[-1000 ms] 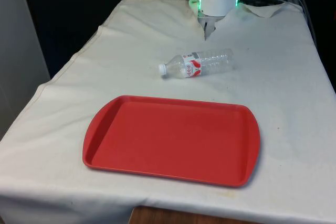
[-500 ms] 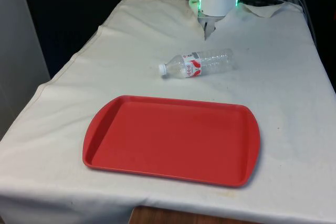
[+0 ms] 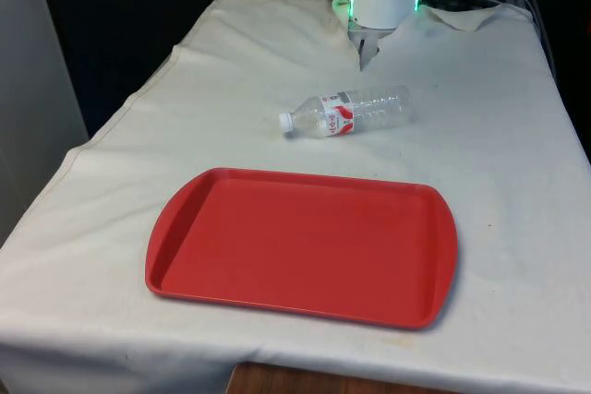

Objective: Place the bottle upright on the tray.

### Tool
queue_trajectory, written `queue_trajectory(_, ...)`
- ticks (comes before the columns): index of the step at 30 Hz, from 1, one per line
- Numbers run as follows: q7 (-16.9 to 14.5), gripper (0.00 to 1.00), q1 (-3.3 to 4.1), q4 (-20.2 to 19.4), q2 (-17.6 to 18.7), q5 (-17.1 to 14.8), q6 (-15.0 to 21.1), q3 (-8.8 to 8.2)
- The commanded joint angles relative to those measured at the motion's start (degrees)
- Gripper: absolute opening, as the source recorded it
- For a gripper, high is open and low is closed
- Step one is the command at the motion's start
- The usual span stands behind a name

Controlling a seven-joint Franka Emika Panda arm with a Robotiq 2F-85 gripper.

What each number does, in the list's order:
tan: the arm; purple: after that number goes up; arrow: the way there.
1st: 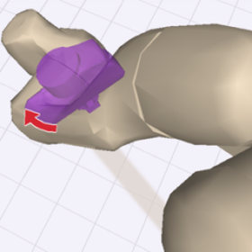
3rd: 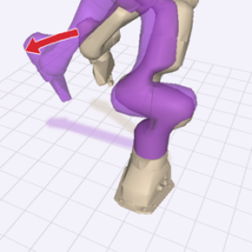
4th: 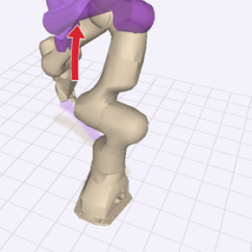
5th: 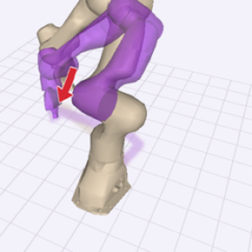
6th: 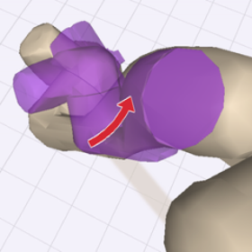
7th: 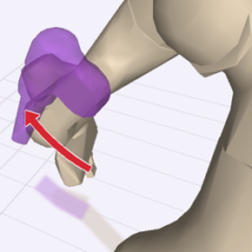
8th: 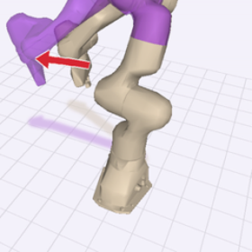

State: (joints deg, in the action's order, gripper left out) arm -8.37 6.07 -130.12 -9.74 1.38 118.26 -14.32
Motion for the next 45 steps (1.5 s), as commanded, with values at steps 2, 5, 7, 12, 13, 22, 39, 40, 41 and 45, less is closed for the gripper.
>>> queue_trajectory(2,0.8,1.0,-0.06,-1.6,-1.1,0.8,1.5,0.29)
queue_trajectory(5,1.0,1.0,-0.11,-3.6,-2.2,0.9,2.9,0.52)
queue_trajectory(7,1.0,1.0,-0.11,-4.1,-2.5,1.0,3.2,0.57)
queue_trajectory(12,1.2,1.0,-0.11,-6.5,-3.6,1.0,4.9,0.92)
queue_trajectory(13,1.3,1.0,-0.11,-7.0,-3.8,1.0,5.2,0.97)
queue_trajectory(22,1.8,1.0,-0.11,-11.2,-5.8,0.9,8.3,1.72)
queue_trajectory(39,1.8,1.0,0.06,-11.7,-5.4,0.1,8.8,1.89)
queue_trajectory(40,1.8,1.0,0.06,-11.6,-5.1,0.0,8.9,1.89)
queue_trajectory(41,1.9,1.0,0.06,-11.6,-4.9,-0.1,9.1,1.95)
queue_trajectory(45,2.0,1.0,0.06,-11.5,-3.7,-0.3,10.0,1.95)
